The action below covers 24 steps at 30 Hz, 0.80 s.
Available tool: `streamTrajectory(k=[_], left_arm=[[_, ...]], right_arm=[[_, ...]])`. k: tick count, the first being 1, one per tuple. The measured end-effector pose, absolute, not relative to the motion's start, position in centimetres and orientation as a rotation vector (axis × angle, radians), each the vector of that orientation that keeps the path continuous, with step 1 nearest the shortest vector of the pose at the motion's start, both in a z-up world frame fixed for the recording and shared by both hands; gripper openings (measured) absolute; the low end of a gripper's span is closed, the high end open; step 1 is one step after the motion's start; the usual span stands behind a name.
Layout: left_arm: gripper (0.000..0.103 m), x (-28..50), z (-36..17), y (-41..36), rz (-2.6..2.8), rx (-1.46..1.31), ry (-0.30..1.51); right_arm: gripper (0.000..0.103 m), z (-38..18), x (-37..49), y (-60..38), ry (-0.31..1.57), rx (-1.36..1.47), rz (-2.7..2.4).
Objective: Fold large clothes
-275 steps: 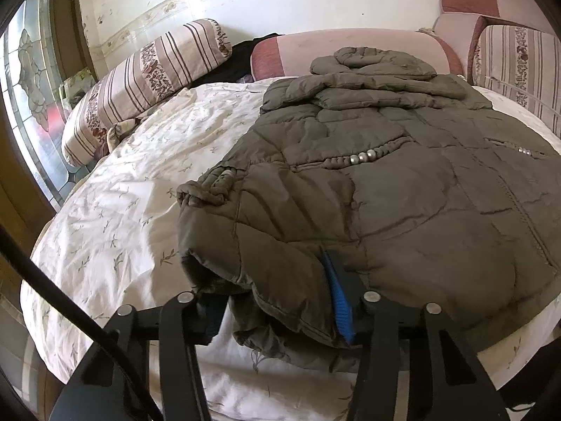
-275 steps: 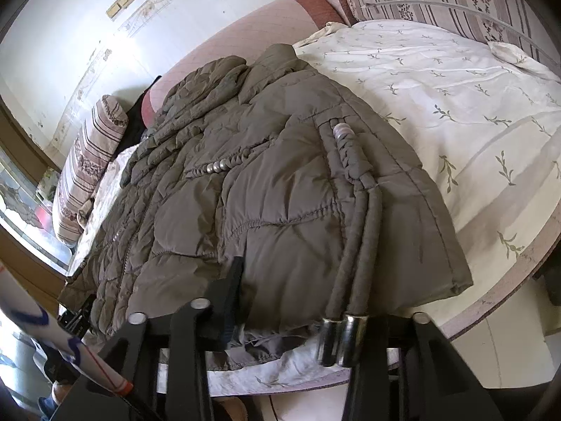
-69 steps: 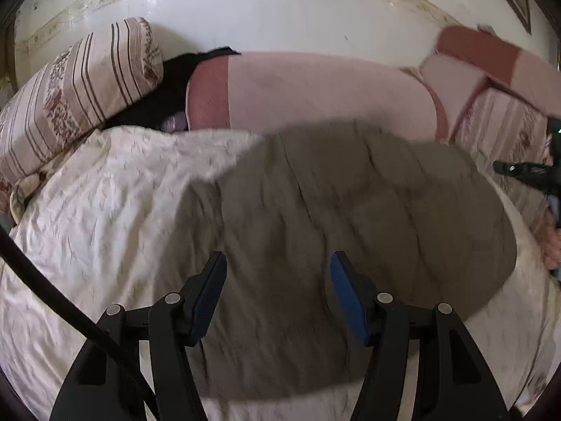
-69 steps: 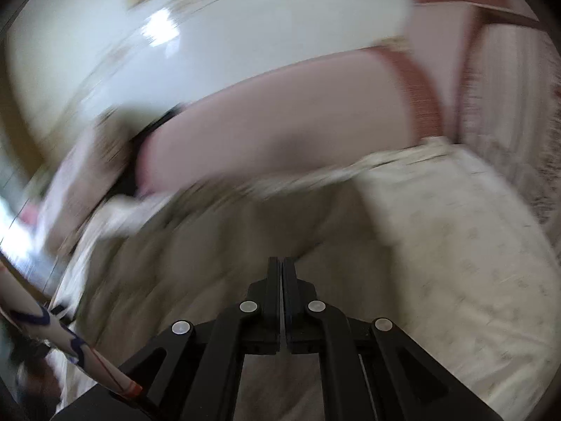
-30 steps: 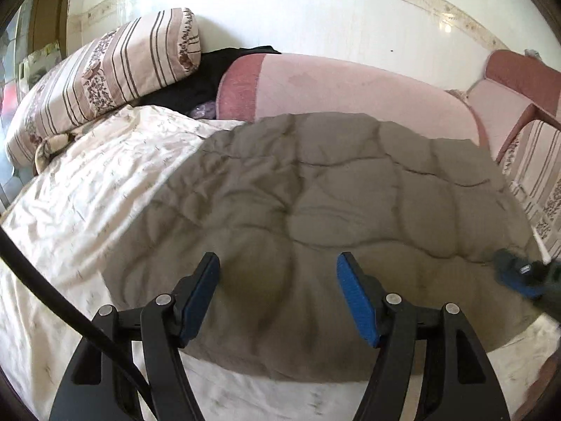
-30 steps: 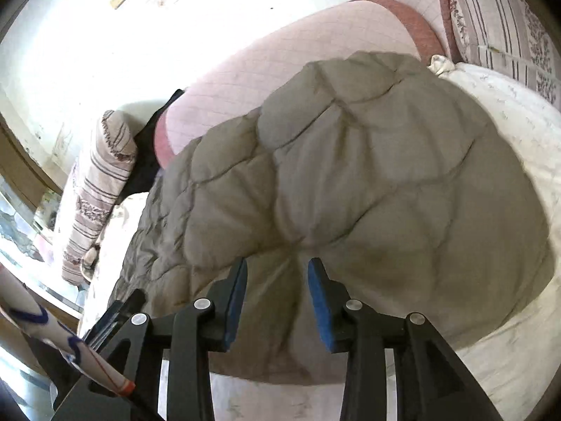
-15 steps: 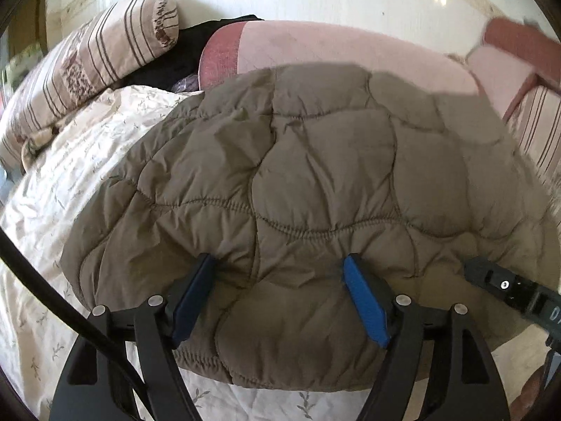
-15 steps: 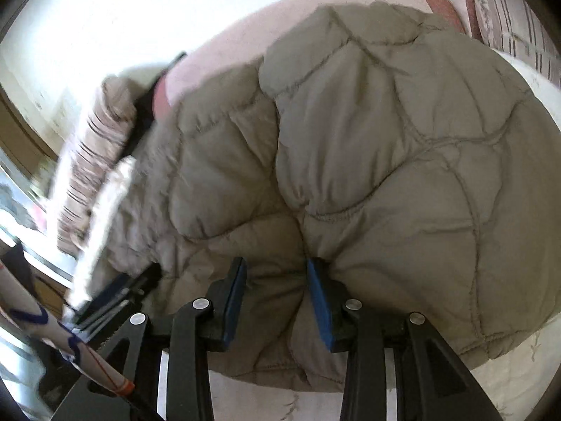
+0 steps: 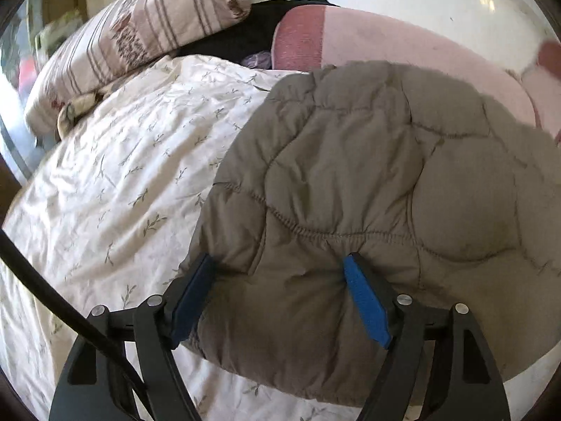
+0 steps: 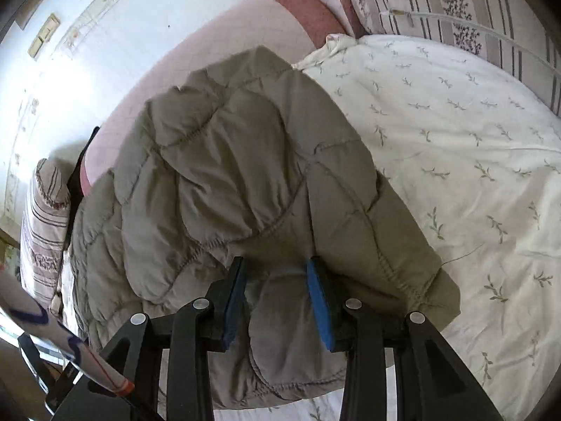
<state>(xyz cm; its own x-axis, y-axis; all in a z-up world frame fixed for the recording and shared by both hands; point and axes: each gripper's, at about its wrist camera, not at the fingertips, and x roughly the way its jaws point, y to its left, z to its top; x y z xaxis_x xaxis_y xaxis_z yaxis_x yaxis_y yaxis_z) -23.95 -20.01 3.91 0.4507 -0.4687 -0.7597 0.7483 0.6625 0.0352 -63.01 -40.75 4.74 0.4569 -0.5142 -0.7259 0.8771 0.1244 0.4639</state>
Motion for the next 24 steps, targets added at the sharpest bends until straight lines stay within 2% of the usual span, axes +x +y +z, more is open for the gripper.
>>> streamTrajectory(k=[7, 9, 10, 12, 19, 24], left_arm=[[0.077, -23.5, 7.5, -17.8, -0.815, 0.29, 0.835], [0.077, -23.3, 8.5, -16.7, -0.811, 0.266, 0.841], [0.077, -23.0, 8.7, -16.3, -0.807, 0.257, 0.85], [0.077, -21.8, 8.8, -15.4, -0.803, 0.229, 0.882], [0.077, -18.4, 7.3, -12.7, -0.76, 0.146, 1.016], [0.076, -17.3, 6.3, -12.1, -0.747, 0.092, 1.088]], right_arm=[[0.039, 6.9, -65.7, -40.2, 0.319, 1.094, -1.013], [0.043, 7.5, -67.0, -39.8, 0.294, 1.09, -1.042], [0.048, 7.7, -67.7, -39.6, 0.28, 1.093, -1.048], [0.056, 8.1, -68.6, -39.3, 0.268, 1.098, -1.062], [0.057, 7.7, -71.4, -38.9, 0.26, 1.142, -1.094], [0.062, 6.9, -72.4, -38.9, 0.27, 1.188, -1.111]])
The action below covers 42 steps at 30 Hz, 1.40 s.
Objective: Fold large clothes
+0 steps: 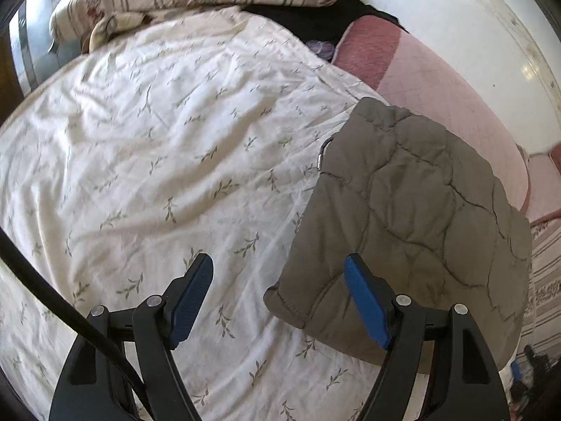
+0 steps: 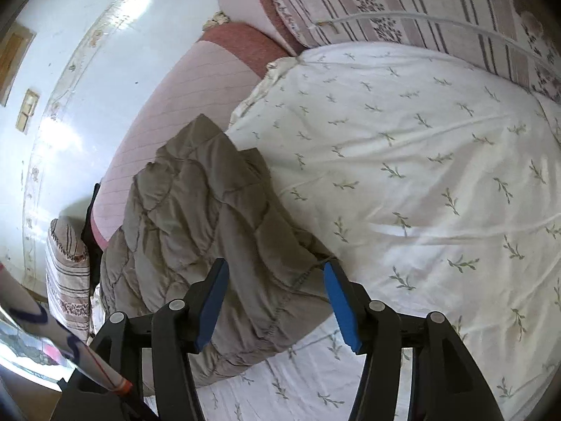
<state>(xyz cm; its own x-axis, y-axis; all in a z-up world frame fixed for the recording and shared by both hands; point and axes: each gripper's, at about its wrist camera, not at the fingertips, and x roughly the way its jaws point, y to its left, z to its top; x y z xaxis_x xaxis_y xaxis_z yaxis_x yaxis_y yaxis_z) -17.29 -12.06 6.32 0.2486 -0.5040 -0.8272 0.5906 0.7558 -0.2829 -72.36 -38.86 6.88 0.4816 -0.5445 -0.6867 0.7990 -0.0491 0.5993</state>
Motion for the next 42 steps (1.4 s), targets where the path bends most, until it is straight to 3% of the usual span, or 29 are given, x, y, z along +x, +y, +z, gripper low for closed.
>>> streamTrajectory(k=[42], left_arm=[[0.078, -16.5, 1.4, -12.7, -0.833, -0.214, 1.346]], right_arm=[[0.078, 0.7, -71.0, -40.7, 0.229, 1.444, -0.99]])
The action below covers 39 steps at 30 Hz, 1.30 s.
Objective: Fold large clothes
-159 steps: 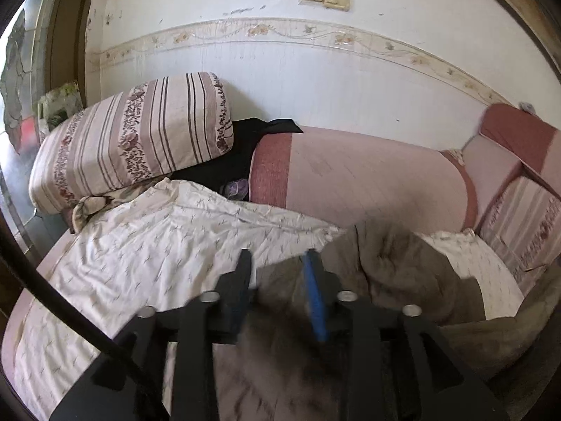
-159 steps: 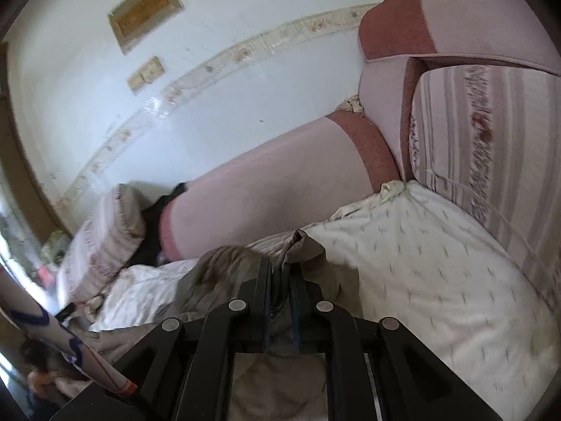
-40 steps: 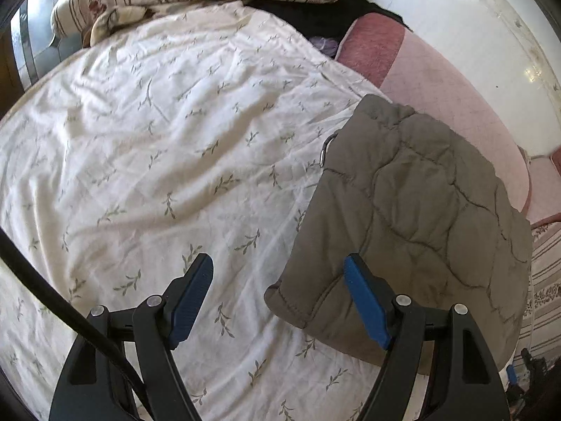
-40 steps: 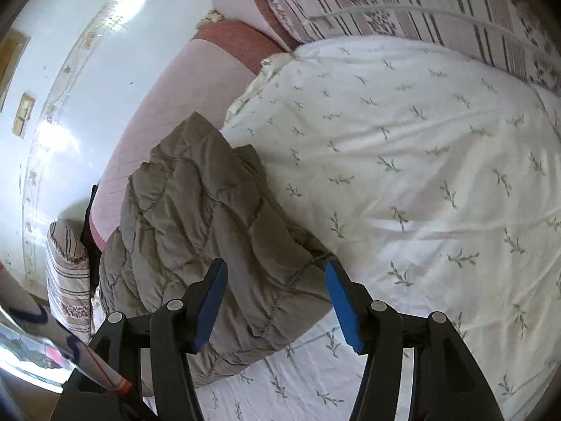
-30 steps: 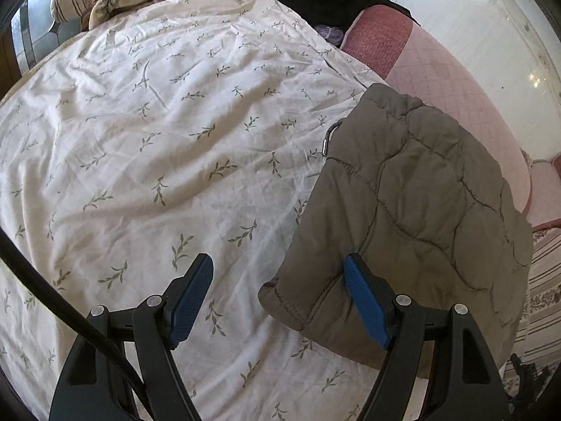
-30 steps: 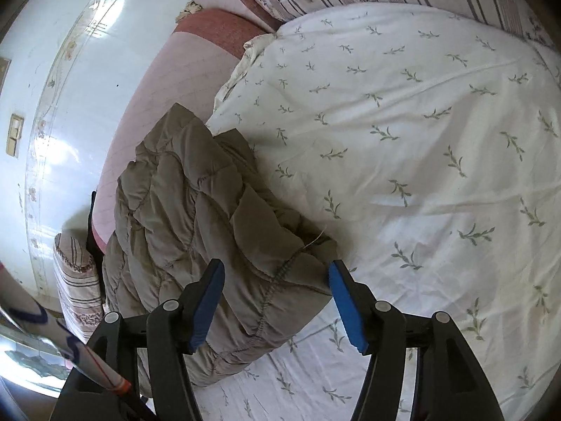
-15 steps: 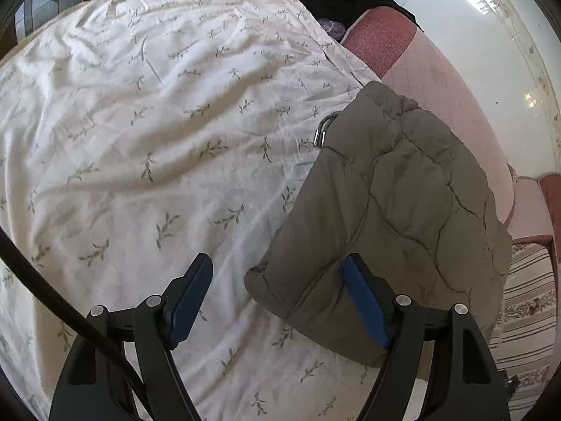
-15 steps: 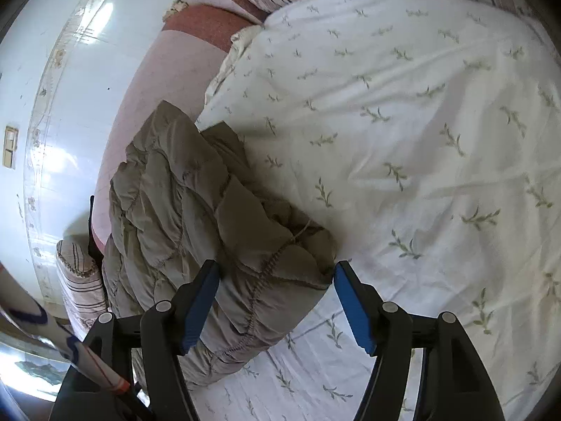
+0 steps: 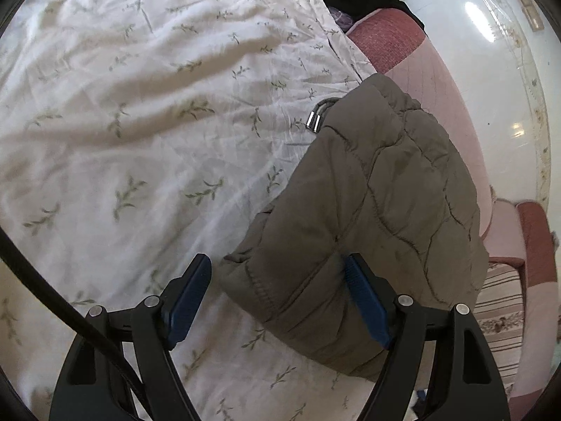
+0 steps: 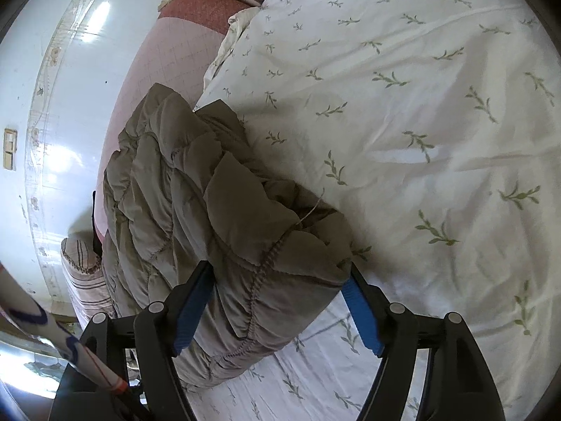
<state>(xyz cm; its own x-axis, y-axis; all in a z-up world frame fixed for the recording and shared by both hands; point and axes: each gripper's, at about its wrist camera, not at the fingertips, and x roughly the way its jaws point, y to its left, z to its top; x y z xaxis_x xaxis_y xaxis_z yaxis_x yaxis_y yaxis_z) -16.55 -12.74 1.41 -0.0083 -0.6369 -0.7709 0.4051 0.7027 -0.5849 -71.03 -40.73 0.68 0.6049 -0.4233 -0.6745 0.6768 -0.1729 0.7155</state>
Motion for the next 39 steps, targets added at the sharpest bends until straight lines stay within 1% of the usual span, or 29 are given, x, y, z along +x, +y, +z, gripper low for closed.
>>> streamTrajectory(k=[3, 4, 5, 6, 7, 8, 10, 11, 13, 16, 18, 29, 39], left_arm=[[0.078, -16.6, 1.4, -13.6, -0.849, -0.199, 1.316], [0.077, -16.7, 1.5, -13.9, -0.849, -0.182, 1.302], [0.075, -16.8, 1.7, -14.2, -0.848, -0.16, 1.283], [0.069, -17.1, 2.2, -14.6, -0.847, -0.12, 1.25], [0.063, -17.6, 2.6, -15.0, -0.844, -0.07, 1.212], [0.06, -18.4, 3.5, -15.7, -0.832, 0.011, 1.143], [0.045, -19.9, 4.5, -16.4, -0.817, 0.119, 1.039], [0.043, -20.8, 5.1, -16.7, -0.802, 0.17, 0.983], [0.039, -22.5, 5.7, -17.3, -0.768, 0.258, 0.88], [0.037, -23.6, 6.3, -17.5, -0.74, 0.32, 0.802], [0.036, -24.0, 6.7, -17.3, -0.736, 0.335, 0.772], [0.036, -25.4, 7.6, -16.9, -0.712, 0.366, 0.684], [0.036, -26.7, 8.6, -16.5, -0.708, 0.37, 0.657]], right_arm=[[0.081, 0.2, -70.5, -41.0, 0.206, 1.435, -0.982], [0.075, 0.2, -70.2, -41.0, 0.201, 1.422, -0.985], [0.065, 0.4, -70.0, -41.1, 0.201, 1.403, -0.986], [0.062, 0.7, -69.8, -41.1, 0.212, 1.377, -0.997], [0.056, 1.0, -69.6, -41.1, 0.227, 1.355, -1.009], [0.05, 1.5, -69.1, -41.0, 0.256, 1.314, -1.028], [0.045, 2.9, -68.0, -40.8, 0.314, 1.214, -1.077], [0.042, 3.4, -67.4, -40.6, 0.345, 1.168, -1.101], [0.04, 4.9, -65.9, -40.0, 0.418, 1.035, -1.165], [0.039, 6.6, -63.5, -38.7, 0.509, 0.844, -1.237], [0.039, 7.2, -63.0, -38.2, 0.527, 0.783, -1.254], [0.039, 8.0, -62.6, -37.5, 0.552, 0.729, -1.268], [0.039, 8.4, -62.4, -36.8, 0.561, 0.696, -1.277]])
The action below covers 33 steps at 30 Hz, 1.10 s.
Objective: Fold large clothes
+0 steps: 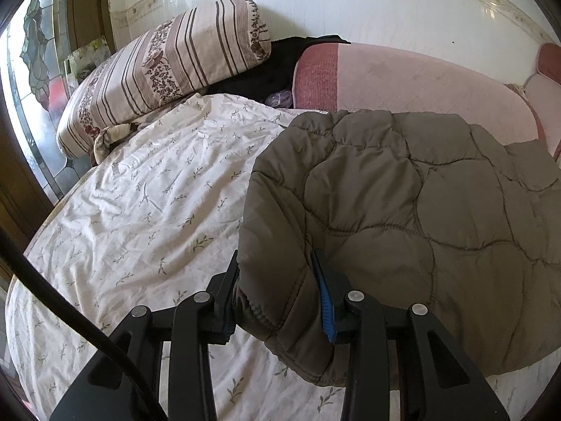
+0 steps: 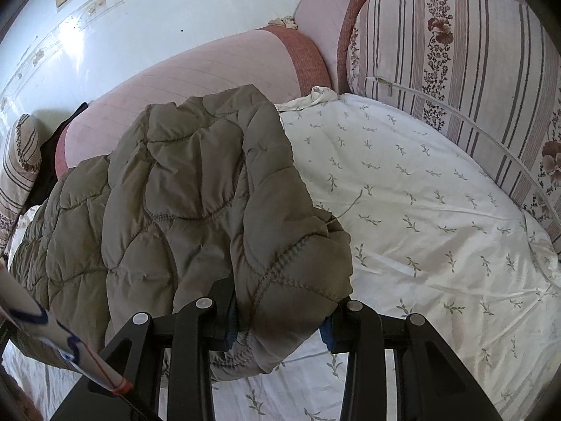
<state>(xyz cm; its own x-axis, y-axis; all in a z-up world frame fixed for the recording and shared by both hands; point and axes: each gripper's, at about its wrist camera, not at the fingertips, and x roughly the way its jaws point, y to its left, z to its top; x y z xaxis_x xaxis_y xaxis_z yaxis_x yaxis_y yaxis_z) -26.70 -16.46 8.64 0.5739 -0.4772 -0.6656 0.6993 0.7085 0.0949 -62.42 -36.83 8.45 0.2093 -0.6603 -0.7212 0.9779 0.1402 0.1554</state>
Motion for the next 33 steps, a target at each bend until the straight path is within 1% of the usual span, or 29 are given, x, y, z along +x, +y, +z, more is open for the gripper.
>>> streamTrajectory(k=[4, 21, 33], left_arm=[[0.036, -27.2, 9.3, -16.1, -0.699, 0.388, 0.62], [0.035, -28.5, 9.9, -14.8, -0.707, 0.409, 0.632], [0.033, -31.9, 10.7, -10.4, -0.738, 0.445, 0.579]], right_arm=[[0.039, 8.8, -62.5, -36.6, 0.564, 0.686, -1.276], [0.038, 9.9, -62.8, -35.1, 0.583, 0.648, -1.277], [0.038, 10.7, -64.3, -30.5, 0.618, 0.603, -1.227]])
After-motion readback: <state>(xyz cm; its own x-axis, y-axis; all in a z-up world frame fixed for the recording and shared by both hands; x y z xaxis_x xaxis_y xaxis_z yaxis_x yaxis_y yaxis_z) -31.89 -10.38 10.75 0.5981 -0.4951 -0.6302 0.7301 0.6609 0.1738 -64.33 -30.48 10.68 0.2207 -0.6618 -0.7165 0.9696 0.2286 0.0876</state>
